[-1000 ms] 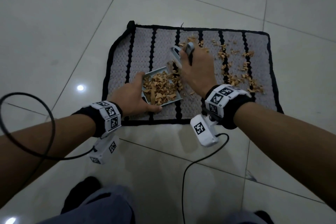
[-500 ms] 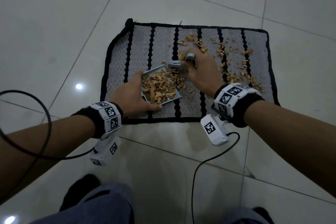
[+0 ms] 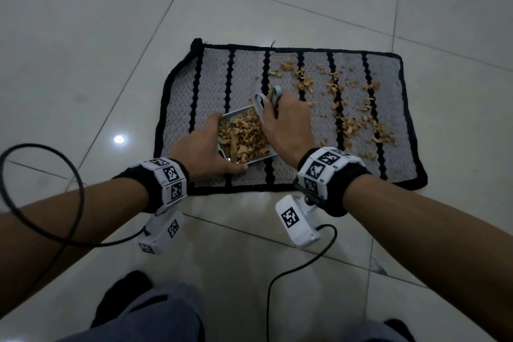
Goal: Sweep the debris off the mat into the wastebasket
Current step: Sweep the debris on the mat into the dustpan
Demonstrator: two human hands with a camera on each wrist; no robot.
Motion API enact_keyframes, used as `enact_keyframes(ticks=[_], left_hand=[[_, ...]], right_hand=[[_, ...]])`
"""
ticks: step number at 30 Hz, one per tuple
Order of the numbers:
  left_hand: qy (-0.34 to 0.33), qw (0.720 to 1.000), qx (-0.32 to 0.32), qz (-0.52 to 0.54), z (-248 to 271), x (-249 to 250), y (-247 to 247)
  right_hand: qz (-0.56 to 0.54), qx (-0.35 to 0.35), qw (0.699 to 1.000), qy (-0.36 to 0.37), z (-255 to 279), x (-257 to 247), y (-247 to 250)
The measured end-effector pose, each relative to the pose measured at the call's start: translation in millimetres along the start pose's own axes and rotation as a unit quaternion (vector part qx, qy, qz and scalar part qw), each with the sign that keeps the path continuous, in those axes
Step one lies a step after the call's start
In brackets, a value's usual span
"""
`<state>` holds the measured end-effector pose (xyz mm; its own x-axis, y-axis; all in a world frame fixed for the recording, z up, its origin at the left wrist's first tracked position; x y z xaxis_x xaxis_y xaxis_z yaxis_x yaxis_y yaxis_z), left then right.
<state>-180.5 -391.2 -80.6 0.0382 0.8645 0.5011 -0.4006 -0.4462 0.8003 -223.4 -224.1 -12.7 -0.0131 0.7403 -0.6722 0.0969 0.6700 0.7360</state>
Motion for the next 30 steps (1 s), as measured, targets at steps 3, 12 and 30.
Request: enact_keyframes(ticks=[3, 12, 30], left_hand=[[-0.016, 1.000, 0.011, 0.007, -1, 4, 5], [-0.120, 0.993, 0.013, 0.010, -26, 80, 54], [-0.356, 0.933, 0.000, -0.049, -69, 434, 73]], right_hand=[[0.008, 0.007, 1.000, -0.011, -4, 1, 8], [0.011, 0.067, 0.998, -0.020, -24, 0, 111], [0.064, 0.306, 0.945, -0.097, 14, 94, 454]])
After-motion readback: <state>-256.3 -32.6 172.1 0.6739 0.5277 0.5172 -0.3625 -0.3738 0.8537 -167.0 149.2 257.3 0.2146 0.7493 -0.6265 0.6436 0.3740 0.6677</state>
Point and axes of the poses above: each hand's wrist, its own z-axis away from the middle knuckle, its own y-axis out of the back of the hand, x = y × z, the point moved 9 cm from there along -z, towards the middle knuckle, and after that the axes turned 7 degrees about -y, right-handed, at the moved point
